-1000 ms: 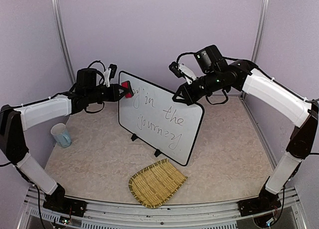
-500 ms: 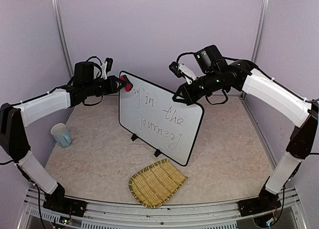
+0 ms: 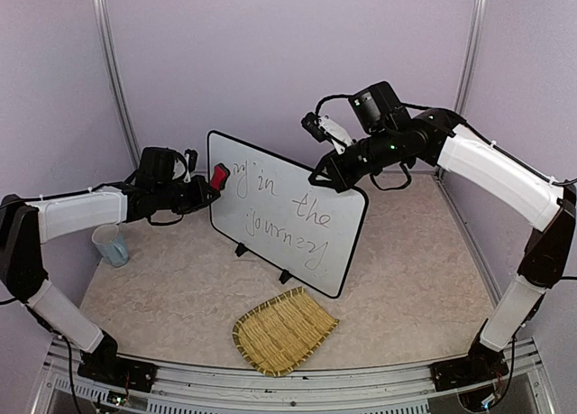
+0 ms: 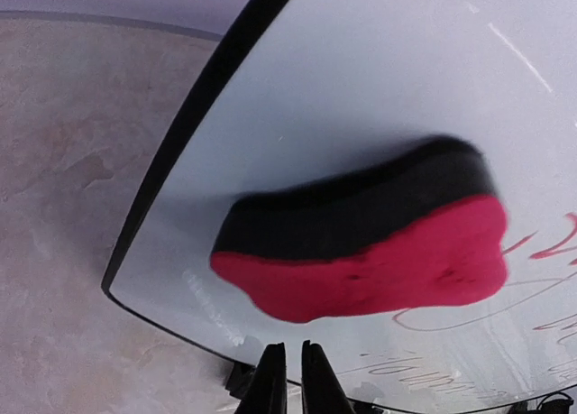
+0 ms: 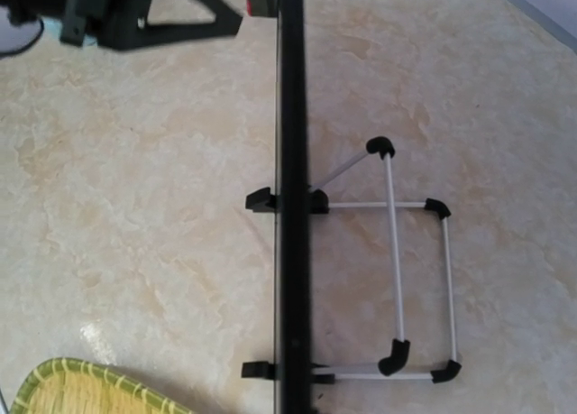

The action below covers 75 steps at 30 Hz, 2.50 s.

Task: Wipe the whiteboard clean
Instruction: Erase the center of the whiteboard.

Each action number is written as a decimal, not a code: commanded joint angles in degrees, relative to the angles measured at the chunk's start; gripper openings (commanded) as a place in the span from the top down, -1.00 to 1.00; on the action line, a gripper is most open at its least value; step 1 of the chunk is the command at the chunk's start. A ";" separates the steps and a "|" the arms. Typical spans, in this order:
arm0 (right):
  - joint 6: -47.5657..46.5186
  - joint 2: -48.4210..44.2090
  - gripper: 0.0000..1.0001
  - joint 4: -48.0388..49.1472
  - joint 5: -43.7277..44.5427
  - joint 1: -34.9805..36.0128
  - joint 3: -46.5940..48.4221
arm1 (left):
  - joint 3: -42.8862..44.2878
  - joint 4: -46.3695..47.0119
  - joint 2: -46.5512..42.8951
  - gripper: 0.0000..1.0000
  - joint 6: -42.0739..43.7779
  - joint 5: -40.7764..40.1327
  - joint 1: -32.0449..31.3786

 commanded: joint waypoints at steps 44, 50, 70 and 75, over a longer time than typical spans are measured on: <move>-2.13 0.13 1.00 -5.20 -1.26 1.40 -1.92 | -11.45 19.44 -7.51 0.11 44.19 6.35 2.69; -2.13 0.08 1.00 -4.95 -1.60 1.43 -2.41 | -12.57 23.12 -6.50 0.11 48.69 4.72 1.92; -2.13 -0.20 1.00 -4.79 -1.75 1.40 -2.86 | -7.98 22.48 -2.29 0.13 57.11 2.95 1.31; -2.13 -0.10 1.00 -4.65 -1.95 1.43 -2.85 | -6.63 21.53 -1.22 0.13 57.83 2.60 1.30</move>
